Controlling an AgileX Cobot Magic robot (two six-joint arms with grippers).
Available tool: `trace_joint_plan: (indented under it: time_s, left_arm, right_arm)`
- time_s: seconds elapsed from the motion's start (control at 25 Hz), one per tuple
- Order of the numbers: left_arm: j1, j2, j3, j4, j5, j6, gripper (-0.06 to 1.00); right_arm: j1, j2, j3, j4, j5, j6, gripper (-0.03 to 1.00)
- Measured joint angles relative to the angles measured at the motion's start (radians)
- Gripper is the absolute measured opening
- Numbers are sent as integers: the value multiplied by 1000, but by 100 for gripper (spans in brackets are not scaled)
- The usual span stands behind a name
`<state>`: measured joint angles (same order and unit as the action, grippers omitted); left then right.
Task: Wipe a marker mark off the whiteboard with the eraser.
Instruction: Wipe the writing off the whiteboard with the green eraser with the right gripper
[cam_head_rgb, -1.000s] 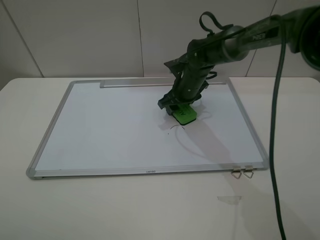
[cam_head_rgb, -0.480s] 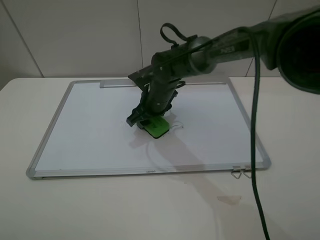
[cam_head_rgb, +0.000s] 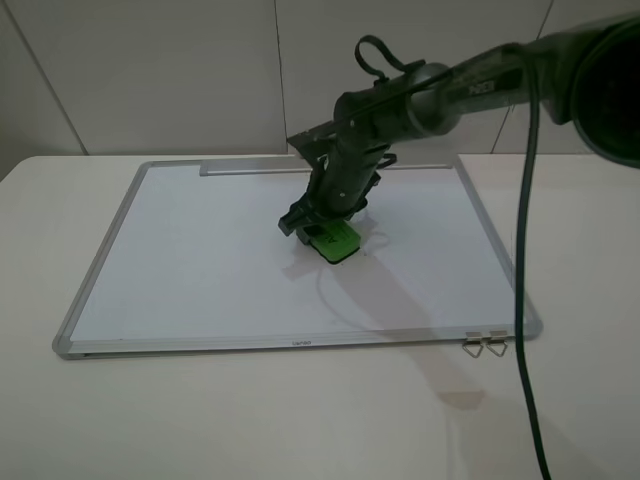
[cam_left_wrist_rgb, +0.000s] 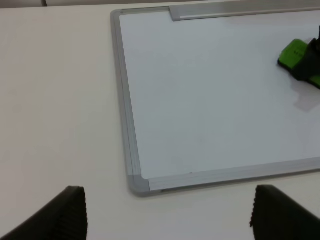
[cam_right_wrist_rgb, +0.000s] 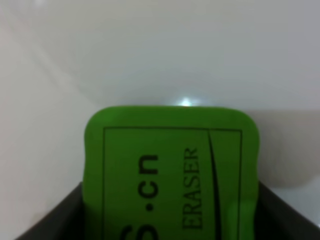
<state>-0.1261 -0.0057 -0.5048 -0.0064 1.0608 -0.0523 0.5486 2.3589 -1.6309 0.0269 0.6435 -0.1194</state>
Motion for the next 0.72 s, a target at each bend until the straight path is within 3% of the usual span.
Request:
trace_joint_plan:
  time_s: [0.2, 0.48, 0.72]
  left_arm:
    - [0, 0, 0, 0, 0, 0, 69]
    - [0, 0, 0, 0, 0, 0, 69]
    - [0, 0, 0, 0, 0, 0, 69]
  right_arm:
    - [-84, 0, -1, -2, 0, 0, 59]
    - [-93, -1, 9, -3, 5, 6, 59]
    - [-94, -38, 125, -13, -92, 34, 59]
